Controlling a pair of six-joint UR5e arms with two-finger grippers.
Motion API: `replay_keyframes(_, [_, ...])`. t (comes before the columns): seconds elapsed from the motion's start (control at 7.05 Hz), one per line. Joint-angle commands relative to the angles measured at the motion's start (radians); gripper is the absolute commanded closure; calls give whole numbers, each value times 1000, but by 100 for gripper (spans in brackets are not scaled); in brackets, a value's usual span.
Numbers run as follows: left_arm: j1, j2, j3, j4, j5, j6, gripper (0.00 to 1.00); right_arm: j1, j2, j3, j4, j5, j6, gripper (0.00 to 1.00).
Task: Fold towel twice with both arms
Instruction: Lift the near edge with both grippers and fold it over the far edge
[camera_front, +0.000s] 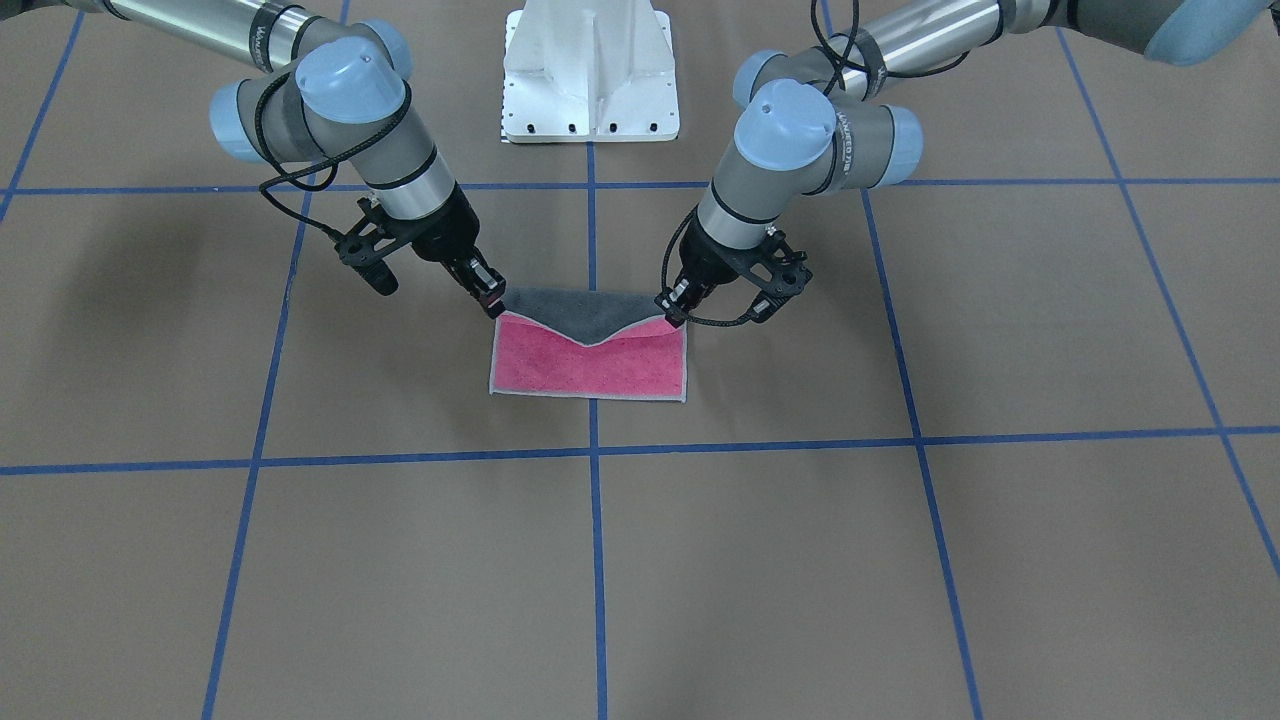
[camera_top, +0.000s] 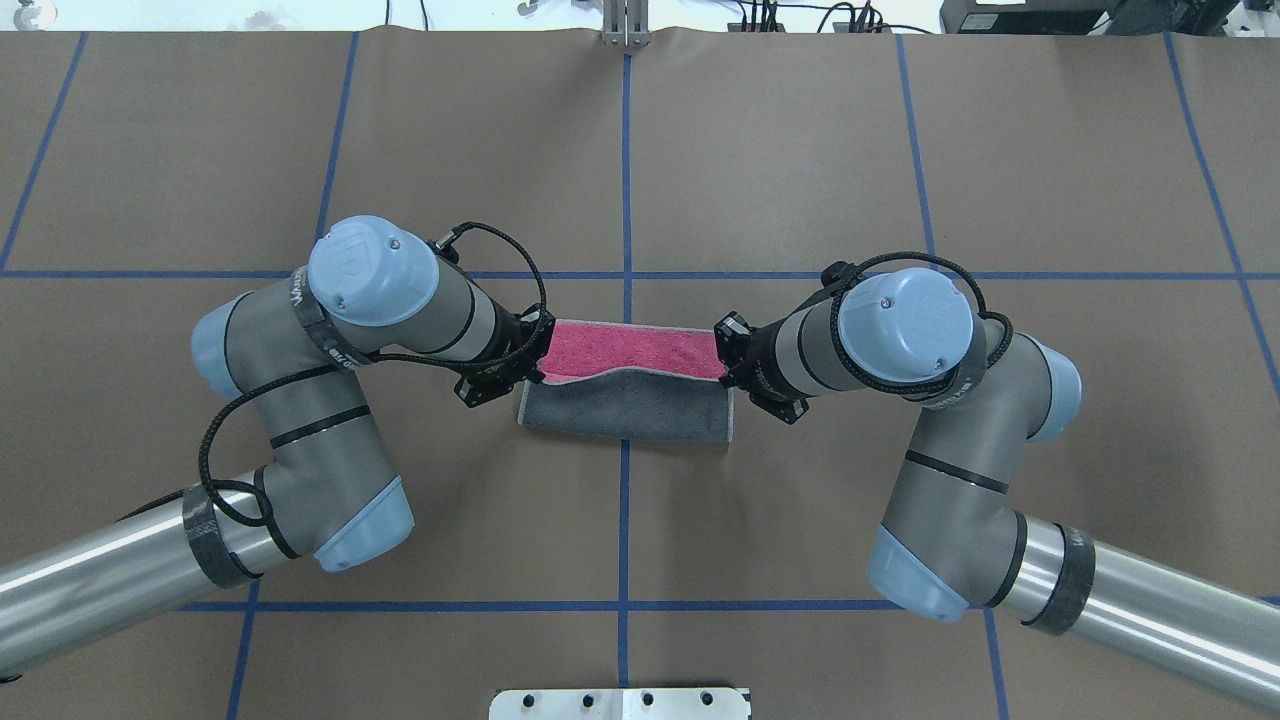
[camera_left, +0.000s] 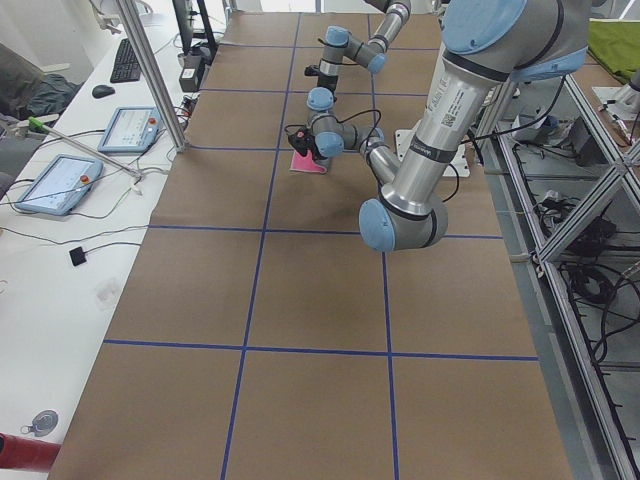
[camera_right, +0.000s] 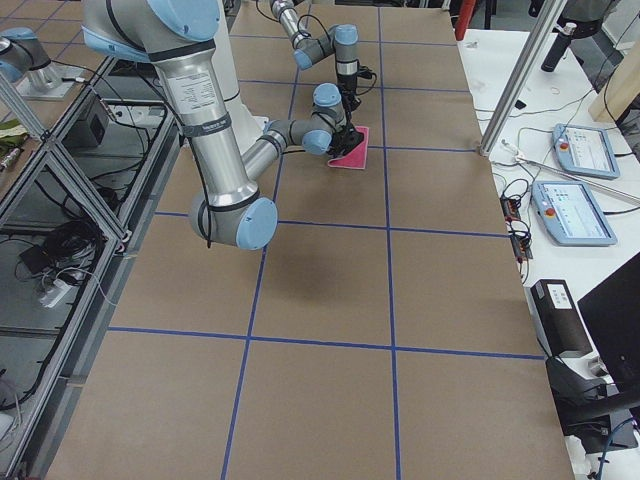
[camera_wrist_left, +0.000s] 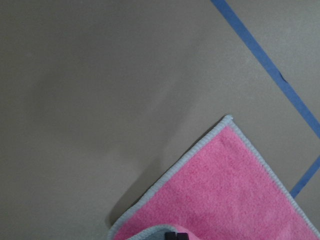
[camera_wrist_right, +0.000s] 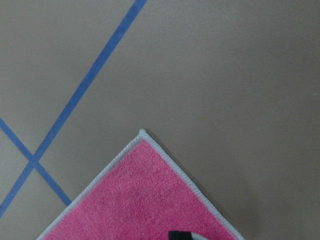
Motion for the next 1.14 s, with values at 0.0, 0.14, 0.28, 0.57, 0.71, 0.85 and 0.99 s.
replay_keyframes(0.0, [-21,-12,27,-2,0,7,100,9,11,-11,0,0,-1,100])
replay_keyframes(0.14, [-30,-12,27,-3,0,7,100,15,20,-25,0,0,-1,100])
replay_keyframes(0.28, [-33,-12,30,-2,0,10,100,17,22,-33,0,0,-1,100])
replay_keyframes(0.57, [-33,-12,35,-3,0,10,100,20,41,-59,0,0,-3,100])
replay_keyframes(0.71, [-35,-18,49,-5,0,10,100,29,43,-62,0,0,-3,100])
replay_keyframes(0.85, [-36,-32,81,-35,2,10,100,38,43,-66,0,0,-3,100])
replay_keyframes(0.99, [-42,-58,124,-51,2,10,100,40,45,-68,0,0,-3,100])
